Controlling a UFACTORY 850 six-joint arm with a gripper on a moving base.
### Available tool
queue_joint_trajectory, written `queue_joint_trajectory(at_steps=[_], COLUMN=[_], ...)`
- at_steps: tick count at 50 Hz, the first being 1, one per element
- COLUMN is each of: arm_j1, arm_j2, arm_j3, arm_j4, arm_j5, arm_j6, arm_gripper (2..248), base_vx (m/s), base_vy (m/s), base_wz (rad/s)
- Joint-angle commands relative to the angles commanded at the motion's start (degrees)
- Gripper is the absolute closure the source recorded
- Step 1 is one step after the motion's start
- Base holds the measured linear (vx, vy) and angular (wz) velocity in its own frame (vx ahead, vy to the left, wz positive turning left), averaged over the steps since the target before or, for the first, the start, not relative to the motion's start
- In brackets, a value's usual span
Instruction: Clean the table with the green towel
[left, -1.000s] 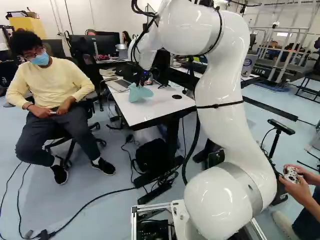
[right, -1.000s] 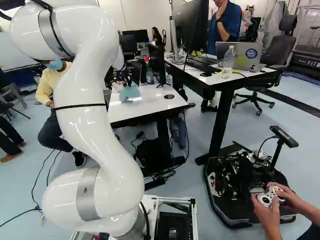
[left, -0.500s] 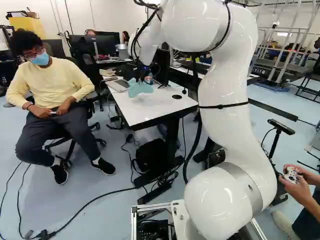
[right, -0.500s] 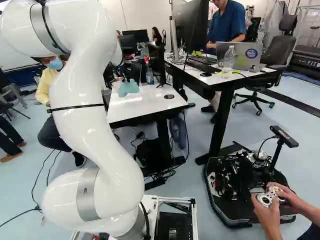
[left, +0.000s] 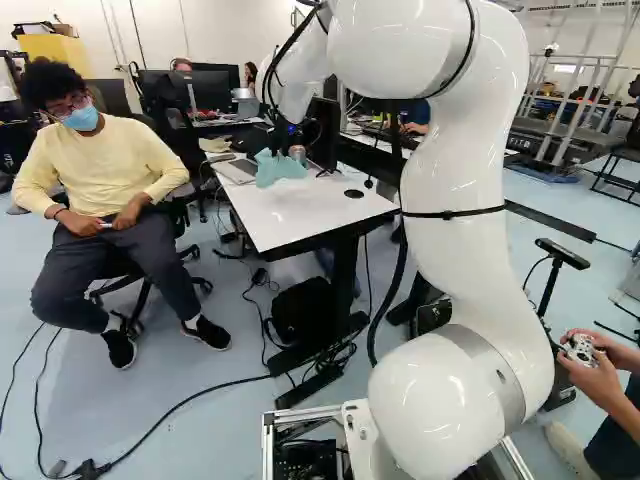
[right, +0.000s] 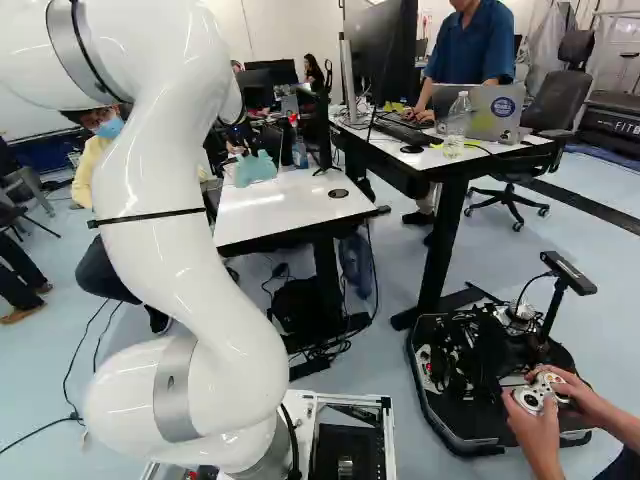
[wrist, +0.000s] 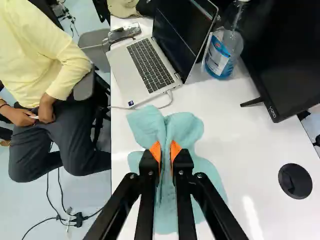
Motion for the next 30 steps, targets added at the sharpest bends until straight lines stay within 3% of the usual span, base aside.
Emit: queue_joint_trajectory(at_steps=[30], arm_j1=[0.0], arm_j2=[-1.04], arm_j3=[0.09], arm_j4=[0.0], arm_j5=[0.0], arm_j6=[0.0], arm_gripper=[206], base_vx=[0.0], base_vy=[0.0], base_wz=[0.0])
